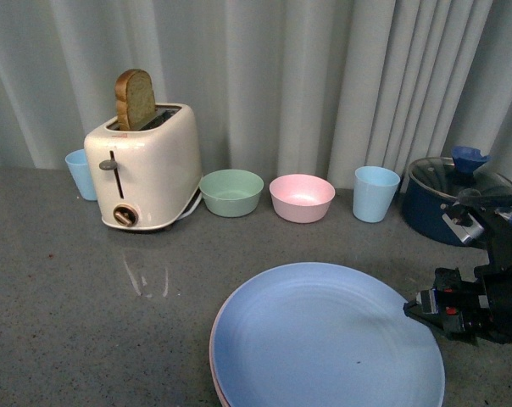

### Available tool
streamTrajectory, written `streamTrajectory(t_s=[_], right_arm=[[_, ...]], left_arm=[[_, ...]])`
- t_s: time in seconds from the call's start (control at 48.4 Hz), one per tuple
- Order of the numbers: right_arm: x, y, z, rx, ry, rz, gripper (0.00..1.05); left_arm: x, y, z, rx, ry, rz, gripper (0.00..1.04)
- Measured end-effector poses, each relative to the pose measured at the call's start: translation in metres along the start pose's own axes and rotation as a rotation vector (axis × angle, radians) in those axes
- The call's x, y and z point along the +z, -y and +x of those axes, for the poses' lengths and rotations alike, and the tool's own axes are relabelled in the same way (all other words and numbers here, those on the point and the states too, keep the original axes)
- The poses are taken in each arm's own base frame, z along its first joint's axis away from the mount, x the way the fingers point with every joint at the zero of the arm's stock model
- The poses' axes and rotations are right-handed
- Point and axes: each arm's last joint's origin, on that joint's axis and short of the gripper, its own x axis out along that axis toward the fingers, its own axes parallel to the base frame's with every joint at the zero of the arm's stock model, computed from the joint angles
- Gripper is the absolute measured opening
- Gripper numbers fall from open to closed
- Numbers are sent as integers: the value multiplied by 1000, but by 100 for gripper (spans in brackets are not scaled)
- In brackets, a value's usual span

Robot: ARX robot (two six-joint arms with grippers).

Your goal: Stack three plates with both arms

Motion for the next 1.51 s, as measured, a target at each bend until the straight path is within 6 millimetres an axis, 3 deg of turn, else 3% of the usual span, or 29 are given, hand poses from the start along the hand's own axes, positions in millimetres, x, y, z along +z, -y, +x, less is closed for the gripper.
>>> streamTrajectory(t_s=[0.269,0.475,0.579,0.682,0.806,1.033,1.095,1.24,1.508], right_arm=[[6,-5,-29,-6,84,-12,71],[20,-10,-64,-106,326,-70,99],[18,-8,-63,-164,380,-83,94],[-6,-3,-70,-391,657,-156,75],[-14,-13,-96,-411,832,-200,55],[-39,-25,-123,-413,833,-209,18],[-44,-30,-134,-412,822,-207,4],[-60,-38,-151,-412,840,-214,3],[-77,-45,-165,-412,840,-214,3]], left_arm=[[0,0,0,0,0,0,98],[0,0,0,0,0,0,98],[0,0,0,0,0,0,98],[0,0,0,0,2,0,98],[0,0,0,0,0,0,98],[0,0,0,0,1,0,98],[0,0,0,0,1,0,98],[0,0,0,0,1,0,98],[0,0,0,0,1,0,98]])
